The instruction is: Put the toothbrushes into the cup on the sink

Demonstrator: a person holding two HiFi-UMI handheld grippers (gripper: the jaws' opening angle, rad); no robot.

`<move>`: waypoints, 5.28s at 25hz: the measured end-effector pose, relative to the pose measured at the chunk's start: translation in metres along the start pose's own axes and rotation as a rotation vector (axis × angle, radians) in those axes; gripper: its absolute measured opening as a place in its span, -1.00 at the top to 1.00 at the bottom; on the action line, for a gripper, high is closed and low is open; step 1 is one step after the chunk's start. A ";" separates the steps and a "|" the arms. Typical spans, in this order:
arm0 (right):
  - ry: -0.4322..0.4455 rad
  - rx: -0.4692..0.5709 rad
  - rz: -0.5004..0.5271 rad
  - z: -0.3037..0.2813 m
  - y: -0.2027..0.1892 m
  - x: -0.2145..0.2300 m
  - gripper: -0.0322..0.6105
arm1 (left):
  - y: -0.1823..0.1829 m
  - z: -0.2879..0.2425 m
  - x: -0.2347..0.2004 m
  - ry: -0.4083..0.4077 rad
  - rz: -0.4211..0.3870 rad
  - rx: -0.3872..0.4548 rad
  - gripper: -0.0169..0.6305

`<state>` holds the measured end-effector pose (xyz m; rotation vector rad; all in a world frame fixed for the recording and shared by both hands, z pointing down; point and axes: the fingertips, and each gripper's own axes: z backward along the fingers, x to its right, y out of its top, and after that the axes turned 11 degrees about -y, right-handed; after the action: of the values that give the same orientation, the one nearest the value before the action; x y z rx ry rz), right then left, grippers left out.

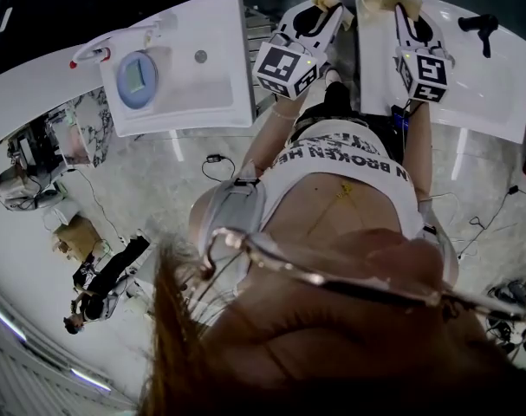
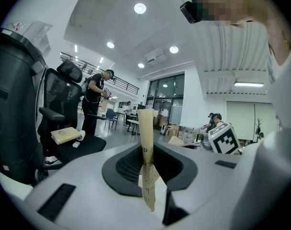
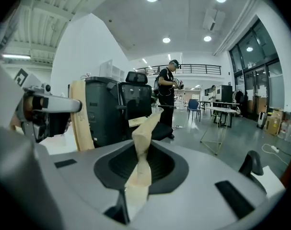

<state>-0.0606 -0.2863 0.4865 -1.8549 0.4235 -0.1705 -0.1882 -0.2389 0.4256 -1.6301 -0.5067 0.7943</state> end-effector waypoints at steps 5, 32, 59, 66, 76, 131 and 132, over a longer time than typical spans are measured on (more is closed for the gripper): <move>-0.009 -0.056 -0.066 -0.019 -0.031 0.004 0.70 | -0.006 0.006 -0.004 0.014 0.015 -0.004 0.74; -0.065 -0.122 -0.083 -0.008 -0.052 0.020 0.37 | -0.011 0.007 -0.010 0.027 0.018 -0.018 0.74; -0.246 -0.084 -0.151 0.093 -0.041 0.110 0.37 | -0.007 -0.092 -0.008 -0.027 -0.060 0.000 0.74; -0.221 -0.096 -0.172 0.091 -0.047 0.110 0.38 | -0.044 -0.115 -0.021 0.020 -0.144 -0.081 0.74; -0.189 -0.081 -0.183 0.081 -0.043 0.098 0.68 | -0.102 -0.132 -0.030 0.028 -0.122 -0.163 0.74; 0.192 0.083 -0.039 0.121 -0.002 0.044 0.82 | -0.030 -0.079 0.144 0.028 0.001 0.002 0.91; 0.197 0.087 -0.035 0.124 -0.001 0.044 0.82 | -0.029 -0.078 0.147 0.030 0.000 0.005 0.91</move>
<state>0.0204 -0.1924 0.4433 -1.7676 0.5111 -0.3917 -0.0293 -0.1815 0.4268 -1.6350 -0.4834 0.7696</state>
